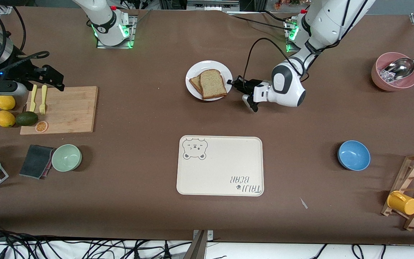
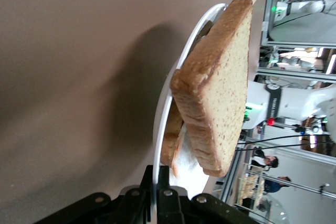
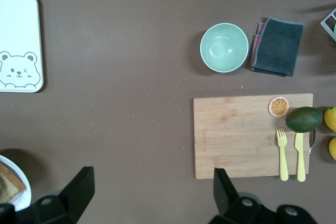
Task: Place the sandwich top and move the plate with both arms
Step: 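Slide the plate with the left gripper onto the bear tray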
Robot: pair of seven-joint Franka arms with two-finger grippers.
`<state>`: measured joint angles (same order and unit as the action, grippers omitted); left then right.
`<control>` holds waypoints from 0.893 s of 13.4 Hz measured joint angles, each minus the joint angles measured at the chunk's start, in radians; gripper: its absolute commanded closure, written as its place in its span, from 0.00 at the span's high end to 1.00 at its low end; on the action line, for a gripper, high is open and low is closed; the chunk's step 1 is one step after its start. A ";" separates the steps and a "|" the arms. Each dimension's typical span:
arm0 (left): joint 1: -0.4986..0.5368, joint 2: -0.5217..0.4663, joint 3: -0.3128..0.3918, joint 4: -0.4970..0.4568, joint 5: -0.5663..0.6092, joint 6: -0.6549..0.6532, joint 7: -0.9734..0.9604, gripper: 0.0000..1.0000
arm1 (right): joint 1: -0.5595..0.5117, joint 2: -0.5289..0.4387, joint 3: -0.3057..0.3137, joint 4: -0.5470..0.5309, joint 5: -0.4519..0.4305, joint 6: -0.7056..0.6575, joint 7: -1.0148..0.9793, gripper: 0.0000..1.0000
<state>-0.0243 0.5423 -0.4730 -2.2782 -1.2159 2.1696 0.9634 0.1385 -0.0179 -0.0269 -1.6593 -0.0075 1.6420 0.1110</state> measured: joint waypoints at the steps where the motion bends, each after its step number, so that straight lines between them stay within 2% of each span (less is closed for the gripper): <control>1: 0.014 -0.001 0.000 0.014 0.000 -0.020 -0.009 0.00 | 0.000 0.000 0.000 0.000 0.000 0.000 0.000 1.00; 3: 0.040 -0.002 0.000 0.070 0.000 -0.042 -0.063 0.00 | 0.000 0.000 0.000 0.000 0.000 -0.003 0.000 1.00; 8: 0.051 0.020 0.032 0.288 0.000 -0.049 -0.223 0.00 | 0.000 0.000 0.001 0.000 0.000 -0.011 0.000 1.00; 12: 0.044 0.165 0.079 0.509 0.000 -0.049 -0.273 0.00 | 0.004 -0.001 0.002 0.000 0.001 -0.012 0.000 1.00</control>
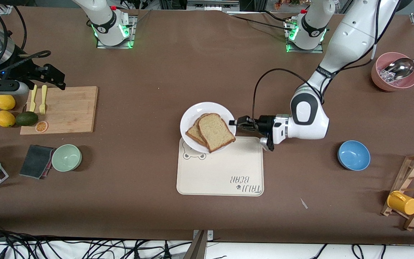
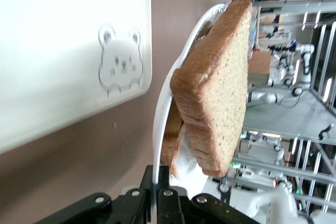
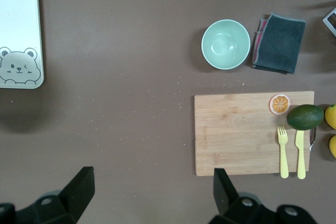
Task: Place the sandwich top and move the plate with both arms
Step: 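Slide the plate with the left gripper onto the bear tray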
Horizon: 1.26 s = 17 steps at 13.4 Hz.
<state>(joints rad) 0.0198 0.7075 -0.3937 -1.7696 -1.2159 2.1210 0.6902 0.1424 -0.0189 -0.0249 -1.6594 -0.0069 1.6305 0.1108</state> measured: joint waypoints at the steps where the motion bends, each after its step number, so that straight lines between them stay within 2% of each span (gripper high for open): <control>1: -0.016 0.044 0.020 0.060 0.000 0.000 -0.003 0.00 | 0.001 0.000 0.000 0.000 0.001 0.002 0.000 1.00; 5: -0.106 0.179 0.144 0.224 0.000 0.001 -0.009 0.00 | 0.003 0.001 0.000 0.000 0.003 0.011 0.000 1.00; 13: -0.108 0.250 0.176 0.265 0.000 0.001 -0.011 0.00 | 0.003 0.008 0.000 0.000 0.003 0.011 0.000 1.00; 14: -0.107 0.258 0.180 0.268 0.000 0.000 -0.011 0.18 | 0.003 0.008 0.000 0.000 0.003 0.011 0.000 1.00; 15: -0.107 0.262 0.180 0.273 0.000 -0.004 -0.011 0.92 | 0.003 0.008 0.000 0.000 0.003 0.011 0.000 1.00; 16: -0.107 0.262 0.180 0.278 0.000 -0.004 -0.011 1.00 | 0.003 0.008 0.000 0.000 0.003 0.012 0.000 1.00; 17: -0.107 0.262 0.181 0.285 0.000 -0.004 -0.011 1.00 | 0.003 0.008 0.000 0.000 0.003 0.013 0.000 1.00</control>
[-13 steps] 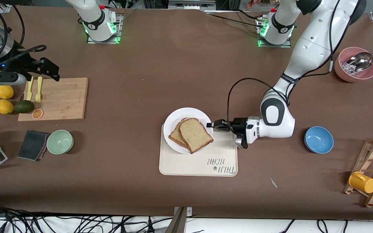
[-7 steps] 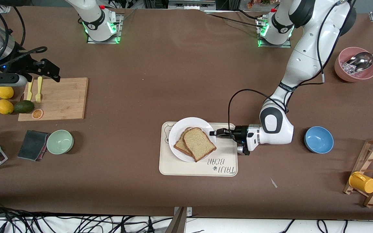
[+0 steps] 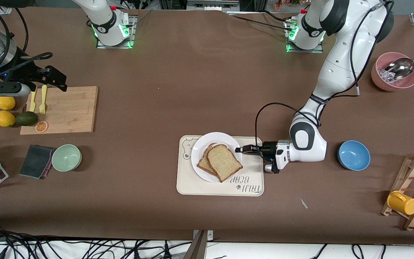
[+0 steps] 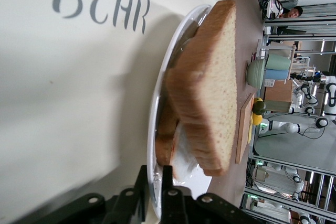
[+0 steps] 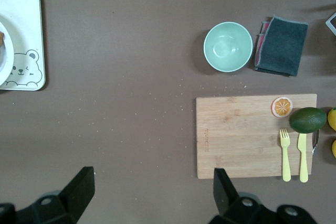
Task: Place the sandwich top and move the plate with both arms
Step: 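Slide the plate with the left gripper onto the bear tray, then open the left gripper and pull it back from the plate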
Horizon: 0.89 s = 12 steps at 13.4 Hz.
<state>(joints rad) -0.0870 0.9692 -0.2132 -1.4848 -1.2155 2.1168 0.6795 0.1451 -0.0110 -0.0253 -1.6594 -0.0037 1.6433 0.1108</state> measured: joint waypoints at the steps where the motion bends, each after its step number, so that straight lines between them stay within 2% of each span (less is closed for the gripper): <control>1: 0.001 0.000 0.001 0.007 0.001 0.000 0.000 1.00 | 0.000 0.000 0.000 0.000 0.000 0.002 0.000 1.00; 4: 0.005 -0.006 0.009 0.028 0.023 0.000 -0.001 1.00 | 0.000 0.004 -0.001 0.000 0.000 0.004 0.000 1.00; 8: 0.013 -0.049 0.019 0.046 0.131 -0.006 -0.077 1.00 | 0.000 0.010 -0.001 0.000 0.000 0.007 0.000 1.00; 12: 0.012 -0.140 0.018 0.052 0.345 -0.011 -0.244 1.00 | 0.000 0.016 -0.001 0.000 0.000 0.017 0.000 1.00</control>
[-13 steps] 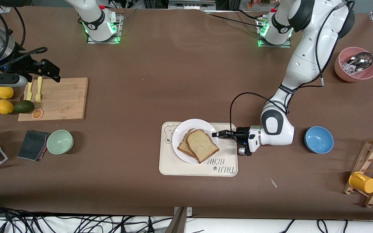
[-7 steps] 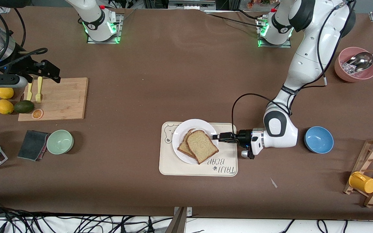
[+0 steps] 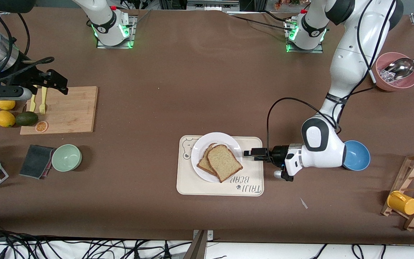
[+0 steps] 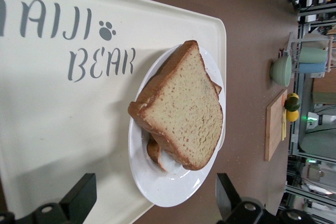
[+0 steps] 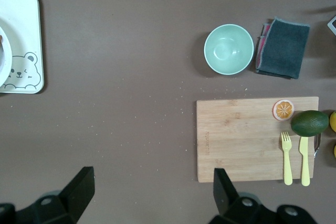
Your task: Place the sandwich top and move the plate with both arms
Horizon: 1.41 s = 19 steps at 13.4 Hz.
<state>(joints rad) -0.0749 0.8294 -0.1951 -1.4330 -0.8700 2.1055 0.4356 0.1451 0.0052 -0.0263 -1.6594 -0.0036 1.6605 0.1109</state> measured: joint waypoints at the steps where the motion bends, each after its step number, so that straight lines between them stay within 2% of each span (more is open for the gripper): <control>1: 0.000 -0.023 0.000 0.001 0.080 -0.001 -0.036 1.00 | 0.000 0.000 0.000 0.000 0.000 0.000 0.000 1.00; 3: -0.001 -0.068 0.000 0.003 0.238 -0.019 -0.088 1.00 | 0.000 -0.001 0.000 0.000 0.000 0.000 0.001 1.00; 6: -0.006 -0.150 -0.002 0.008 0.507 -0.130 -0.141 1.00 | 0.000 -0.007 -0.001 0.001 0.000 0.000 0.002 1.00; 12: -0.036 -0.358 -0.014 0.023 0.850 -0.380 -0.192 1.00 | 0.000 -0.008 -0.004 0.002 0.000 0.002 0.003 1.00; 14: -0.037 -0.452 -0.011 0.024 0.917 -0.415 -0.194 1.00 | -0.002 -0.007 -0.006 0.002 0.006 0.002 0.014 1.00; 19: -0.006 -0.621 0.015 0.016 0.929 -0.474 -0.196 1.00 | -0.002 -0.011 -0.010 0.005 0.012 0.002 0.028 1.00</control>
<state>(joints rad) -0.0809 0.2085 -0.1804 -1.4172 0.0592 1.6312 0.2399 0.1428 -0.0060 -0.0365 -1.6541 0.0086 1.6626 0.1391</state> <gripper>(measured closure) 0.000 0.000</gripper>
